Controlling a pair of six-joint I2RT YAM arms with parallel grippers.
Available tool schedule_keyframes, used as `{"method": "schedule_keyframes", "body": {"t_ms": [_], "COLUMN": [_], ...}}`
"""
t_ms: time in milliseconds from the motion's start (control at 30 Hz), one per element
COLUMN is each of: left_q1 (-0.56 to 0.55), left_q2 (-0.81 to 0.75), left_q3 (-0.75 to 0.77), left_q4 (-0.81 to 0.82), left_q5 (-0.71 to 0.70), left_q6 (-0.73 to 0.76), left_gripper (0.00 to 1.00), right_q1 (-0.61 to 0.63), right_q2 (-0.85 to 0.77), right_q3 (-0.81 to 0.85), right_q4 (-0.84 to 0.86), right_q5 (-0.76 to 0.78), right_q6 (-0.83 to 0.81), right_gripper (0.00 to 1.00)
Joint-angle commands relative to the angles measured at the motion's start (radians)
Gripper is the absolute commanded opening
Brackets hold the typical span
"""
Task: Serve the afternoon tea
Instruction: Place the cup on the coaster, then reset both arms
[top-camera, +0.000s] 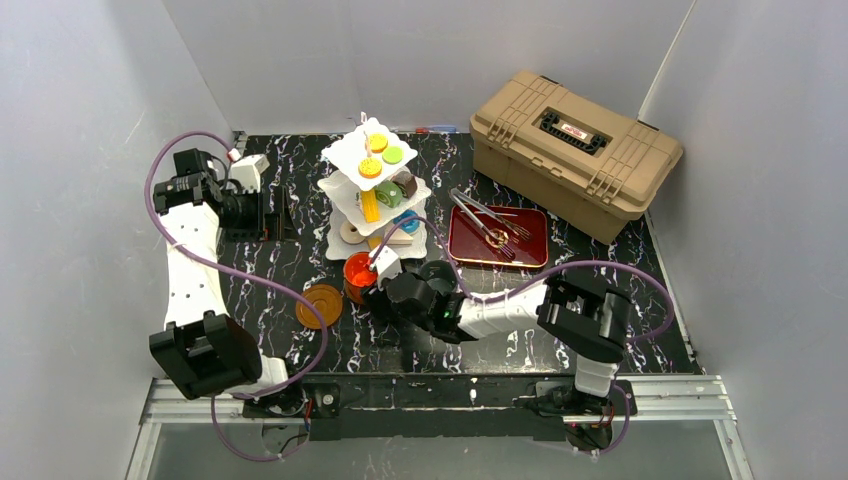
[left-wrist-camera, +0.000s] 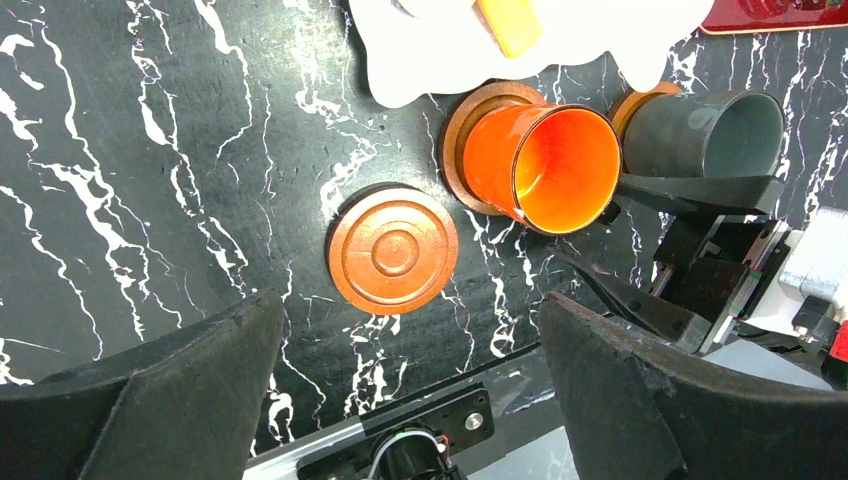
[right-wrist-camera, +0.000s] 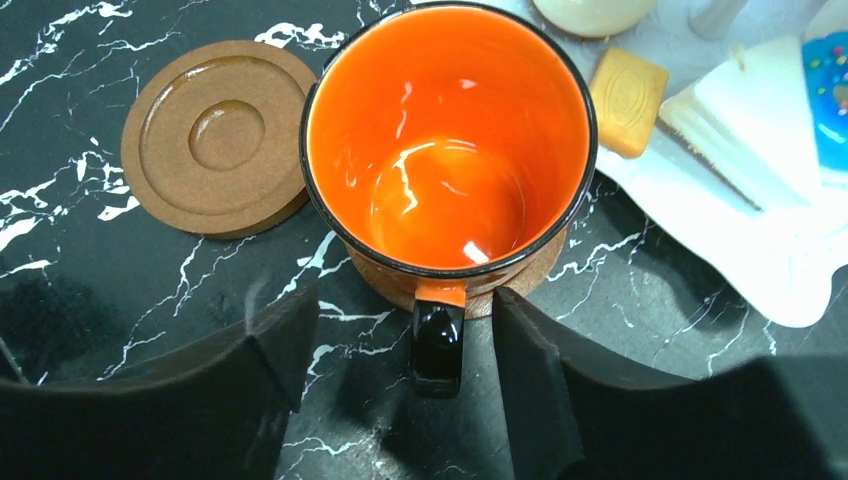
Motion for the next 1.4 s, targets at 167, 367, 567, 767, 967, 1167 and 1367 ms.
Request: {"method": "schedule_keyframes", "body": {"t_ms": [167,367,567,767,967,1167,1367], "left_q1": [0.005,0.004,0.004,-0.003,-0.085,-0.099,-0.107], "left_q2": [-0.053,-0.141,-0.154,-0.289,-0.265,-0.109,0.011], "left_q3": [-0.074,-0.284,-0.461,-0.857,-0.996,-1.064,-1.068], "left_q4": [0.042,0.301,0.544,1.205,1.47,1.749,1.932], "left_q5": [0.058,0.094,0.114,0.167,0.095,0.027,-0.042], "left_q6": [-0.029,-0.066,-0.065,-0.239,-0.312,-0.391,-0.407], "left_gripper": [0.98,0.98,0.98,0.98,0.98,0.98,0.98], "right_q1": [0.013,0.011,-0.021,-0.316,-0.676,-0.872,-0.97], "right_q2": [-0.121,-0.332,-0.553,-0.796,-0.995,-0.892,-0.521], "right_q3": [-0.017,-0.062,-0.067,-0.207,-0.565,-0.744,-0.707], "right_q4": [0.016,-0.128,-0.343,-0.52,-0.201,0.243,0.474], "right_q5": [0.11,0.153,0.187,0.327,0.577,0.546,0.48], "right_q6": [-0.012,-0.004,-0.003,0.038,-0.153,-0.209,-0.209], "right_gripper": [0.98,0.98,0.98,0.98,0.98,0.98,0.98]}}
